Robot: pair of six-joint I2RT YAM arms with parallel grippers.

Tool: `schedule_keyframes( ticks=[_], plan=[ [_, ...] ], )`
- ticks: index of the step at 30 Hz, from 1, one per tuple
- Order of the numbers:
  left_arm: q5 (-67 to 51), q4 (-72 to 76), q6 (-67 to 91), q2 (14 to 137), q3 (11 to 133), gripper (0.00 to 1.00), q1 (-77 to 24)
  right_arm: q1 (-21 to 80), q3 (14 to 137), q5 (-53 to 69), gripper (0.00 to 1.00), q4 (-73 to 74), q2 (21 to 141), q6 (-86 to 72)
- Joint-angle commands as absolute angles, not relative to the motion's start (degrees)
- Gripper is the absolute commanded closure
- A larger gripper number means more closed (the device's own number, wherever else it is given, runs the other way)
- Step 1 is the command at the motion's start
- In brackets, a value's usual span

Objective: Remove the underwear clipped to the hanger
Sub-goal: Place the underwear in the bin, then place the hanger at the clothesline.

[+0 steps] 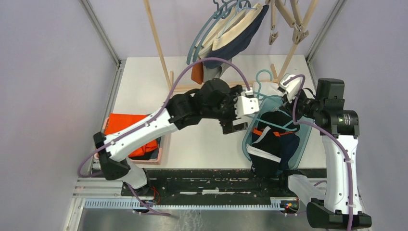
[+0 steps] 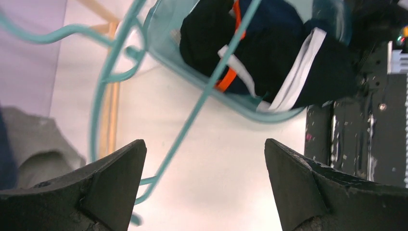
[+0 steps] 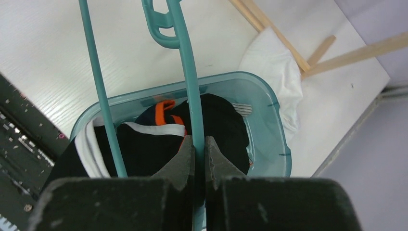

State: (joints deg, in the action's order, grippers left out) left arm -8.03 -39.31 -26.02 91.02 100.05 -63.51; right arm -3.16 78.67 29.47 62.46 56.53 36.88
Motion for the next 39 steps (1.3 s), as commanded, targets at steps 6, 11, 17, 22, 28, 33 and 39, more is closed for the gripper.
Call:
schedule_keyframes(
  ticks=[6,11,17,22,28,33,39],
  plan=[
    [-13.2,-55.0,-31.3,77.0,98.4,0.01,-52.0,-3.2,79.6,51.1,0.98,72.6,54.2,53.4],
    [-18.6,-58.7,-31.8,74.0,97.3,0.01,-47.9,-2.9,80.7,57.0,0.98,75.2,55.1,57.1],
    [-30.4,-63.0,-29.4,75.5,100.8,0.01,-44.3,-1.3,81.7,61.3,0.97,75.1,56.5,58.1],
    [-37.0,-64.2,-25.1,78.6,102.1,0.06,-43.4,0.7,82.1,61.0,0.97,72.6,56.5,55.7],
    [-41.4,-62.6,-20.6,82.2,101.3,0.32,-42.2,3.2,81.5,59.3,0.97,69.9,56.2,53.7],
    [-42.6,-60.2,-19.1,82.7,99.4,0.46,-41.7,6.2,77.6,55.9,0.98,63.7,54.6,49.6],
    [-43.4,-60.5,-19.6,83.0,98.8,0.76,-41.3,8.8,73.7,50.8,0.98,56.0,52.9,44.3]
  ],
)
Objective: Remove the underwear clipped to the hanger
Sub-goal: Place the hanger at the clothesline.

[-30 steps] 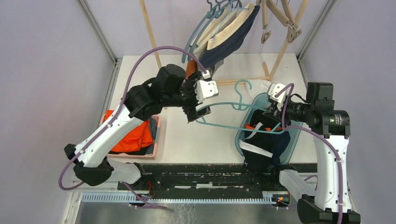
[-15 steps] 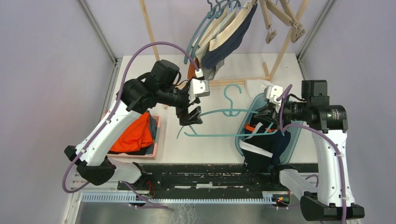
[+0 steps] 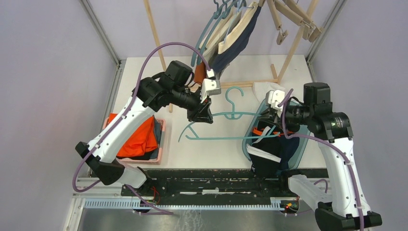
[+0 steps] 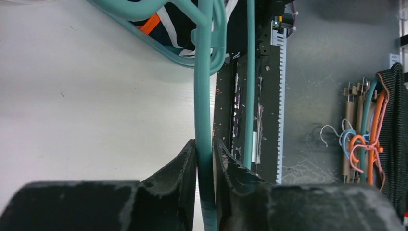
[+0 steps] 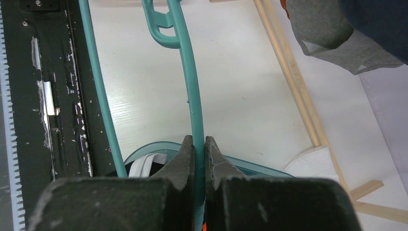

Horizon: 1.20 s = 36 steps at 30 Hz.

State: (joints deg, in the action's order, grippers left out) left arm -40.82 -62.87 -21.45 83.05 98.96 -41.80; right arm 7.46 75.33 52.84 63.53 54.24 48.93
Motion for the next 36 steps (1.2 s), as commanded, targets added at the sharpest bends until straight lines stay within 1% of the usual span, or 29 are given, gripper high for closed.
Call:
schedule_keyframes(
  ticks=[1,3,4,7,11,14,15,16,17,18,20,22,30,36],
  plan=[
    [-43.4,-60.5,-19.7,82.9,98.7,0.84,-41.0,8.9,73.0,50.1,0.97,54.8,52.8,43.3],
    [-43.4,-60.5,-19.9,82.2,98.2,0.96,-40.6,9.0,71.8,48.5,0.91,52.4,52.7,40.7],
    [-43.1,-60.2,-19.8,81.7,97.7,0.97,-40.2,9.0,71.5,48.0,0.84,51.6,52.8,39.7],
    [-42.2,-59.4,-19.5,79.8,96.0,0.97,-38.9,8.9,70.8,47.1,0.73,50.2,53.0,37.6],
    [-38.6,-57.6,-19.2,76.3,92.8,0.97,-37.6,8.9,70.6,46.8,0.52,49.0,53.2,35.1],
    [-34.8,-56.6,-20.0,73.4,90.1,0.97,-37.5,8.9,70.4,46.8,0.42,46.7,53.4,31.5],
    [-33.4,-56.4,-20.3,72.1,89.5,0.97,-37.5,9.0,70.3,47.1,0.35,46.3,53.5,30.5],
    [-31.8,-56.3,-20.6,71.1,88.8,0.97,-37.5,9.0,70.5,47.3,0.22,45.8,53.7,29.4],
    [-28.9,-56.1,-20.7,70.2,88.2,0.97,-37.5,8.9,70.7,47.4,0.16,45.2,53.9,28.0],
    [-27.4,-56.1,-20.9,69.4,87.7,0.97,-37.5,8.9,70.9,47.4,0.11,44.8,54.2,26.7],
    [-20.7,-56.0,-21.3,67.3,86.5,0.97,-37.6,9.0,71.4,47.2,0.02,44.4,54.6,24.8],
    [-13.9,-56.2,-22.0,65.0,85.1,0.97,-37.5,9.0,71.8,45.8,0.00,43.3,54.8,22.2],
    [9.2,-59.4,-28.7,52.6,78.1,0.97,-36.0,9.0,70.9,40.3,0.00,41.4,54.2,20.7],
    [20.7,-59.8,-31.3,49.2,77.2,0.97,-33.3,9.0,71.1,38.6,0.00,41.8,55.1,20.8]
  ],
)
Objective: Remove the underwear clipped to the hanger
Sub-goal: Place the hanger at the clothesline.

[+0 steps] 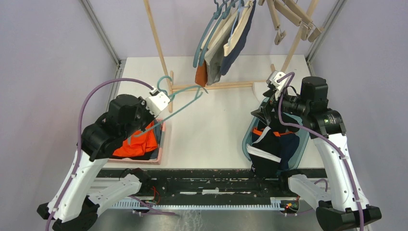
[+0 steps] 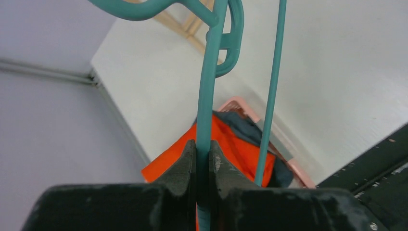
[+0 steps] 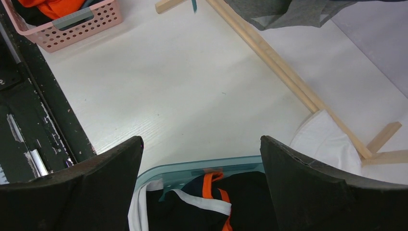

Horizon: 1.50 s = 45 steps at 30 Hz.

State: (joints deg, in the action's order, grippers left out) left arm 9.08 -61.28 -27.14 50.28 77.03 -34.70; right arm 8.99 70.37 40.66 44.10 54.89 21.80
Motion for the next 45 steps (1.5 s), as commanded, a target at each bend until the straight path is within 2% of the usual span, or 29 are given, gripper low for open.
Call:
schedule_keyframes(
  ticks=[1,10,17,24,34,45],
  plan=[
    [22.5,-59.7,-31.5,49.5,77.3,0.97,-33.1,8.9,71.1,38.4,0.00,41.8,55.1,20.8],
    [34.6,-53.0,-32.3,55.2,78.6,0.97,-31.5,8.9,70.7,37.4,0.00,42.0,55.2,21.5],
    [27.5,-42.4,-35.8,57.5,81.5,0.97,-31.5,8.8,69.9,38.0,0.00,41.8,55.0,21.7],
    [21.6,-40.4,-34.7,64.2,90.5,0.97,-31.5,8.9,69.4,39.0,0.00,41.7,55.3,21.7],
    [23.8,-34.6,-35.0,73.9,101.8,0.97,-31.4,8.9,69.1,41.4,0.00,41.7,54.7,21.2],
    [23.8,-36.0,-36.0,86.1,119.1,0.97,-29.4,9.4,69.1,44.3,0.00,42.2,54.4,20.8]
  ],
)
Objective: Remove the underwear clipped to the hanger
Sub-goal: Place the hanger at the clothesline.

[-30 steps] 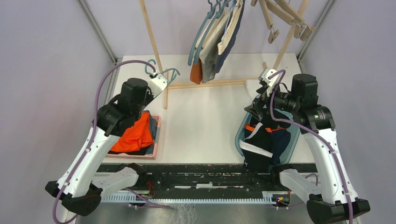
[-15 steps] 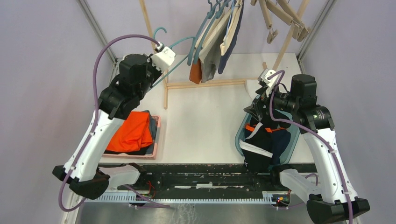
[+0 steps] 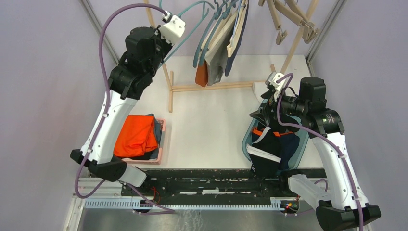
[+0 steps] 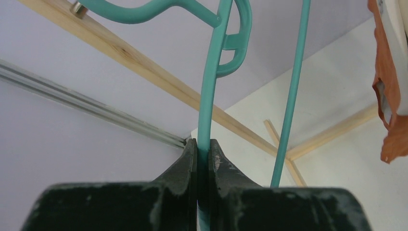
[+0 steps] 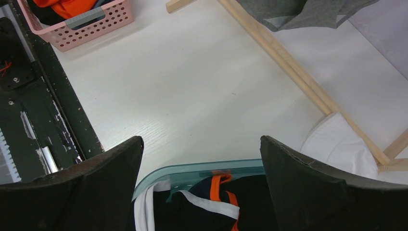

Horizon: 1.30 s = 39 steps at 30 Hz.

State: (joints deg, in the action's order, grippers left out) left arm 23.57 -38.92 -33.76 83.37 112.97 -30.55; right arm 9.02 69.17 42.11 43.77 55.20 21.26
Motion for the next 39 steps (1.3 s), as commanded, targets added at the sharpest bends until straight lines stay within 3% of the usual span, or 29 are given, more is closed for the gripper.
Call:
schedule_keyframes(
  ticks=[1,21,39],
  plan=[
    [23.5,-36.0,-36.0,86.9,120.1,0.97,-29.1,9.5,69.1,44.4,0.00,42.3,54.5,20.8],
    [13.7,-35.7,-33.5,94.5,128.1,0.97,-22.2,11.1,69.0,46.1,0.00,42.9,55.2,20.6],
    [13.4,-35.1,-33.6,98.4,128.8,0.97,-21.3,11.7,69.1,45.7,0.00,43.7,55.8,21.8]
  ],
)
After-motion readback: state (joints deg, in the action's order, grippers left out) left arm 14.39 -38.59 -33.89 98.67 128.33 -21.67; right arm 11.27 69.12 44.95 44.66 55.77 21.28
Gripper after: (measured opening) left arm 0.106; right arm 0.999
